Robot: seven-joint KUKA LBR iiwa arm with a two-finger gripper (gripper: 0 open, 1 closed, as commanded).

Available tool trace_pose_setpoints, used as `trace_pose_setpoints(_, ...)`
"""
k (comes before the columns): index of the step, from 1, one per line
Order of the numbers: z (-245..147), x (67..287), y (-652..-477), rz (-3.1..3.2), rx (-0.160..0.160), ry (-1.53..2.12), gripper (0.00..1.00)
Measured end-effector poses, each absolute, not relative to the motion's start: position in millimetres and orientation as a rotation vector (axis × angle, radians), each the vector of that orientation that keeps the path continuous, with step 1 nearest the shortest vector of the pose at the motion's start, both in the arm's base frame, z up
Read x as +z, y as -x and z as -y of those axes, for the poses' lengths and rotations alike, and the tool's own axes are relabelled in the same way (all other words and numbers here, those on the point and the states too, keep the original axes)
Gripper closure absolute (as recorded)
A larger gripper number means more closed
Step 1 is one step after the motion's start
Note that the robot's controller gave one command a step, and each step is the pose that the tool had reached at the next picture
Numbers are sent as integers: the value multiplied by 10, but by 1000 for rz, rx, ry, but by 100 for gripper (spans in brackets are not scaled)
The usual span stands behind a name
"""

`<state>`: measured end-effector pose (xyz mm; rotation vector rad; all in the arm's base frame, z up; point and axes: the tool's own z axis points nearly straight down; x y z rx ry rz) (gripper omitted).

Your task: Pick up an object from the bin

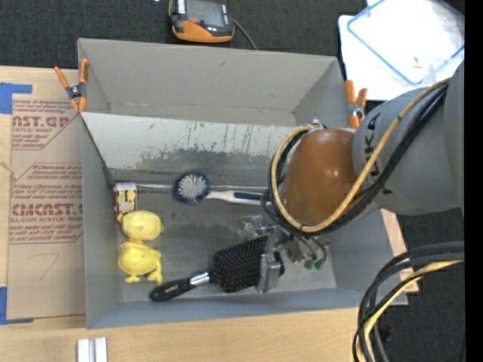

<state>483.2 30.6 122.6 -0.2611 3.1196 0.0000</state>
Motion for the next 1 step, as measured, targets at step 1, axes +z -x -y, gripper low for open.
trace_pose_setpoints(1,-310,1661,-4847,-3114,-1,262,100)
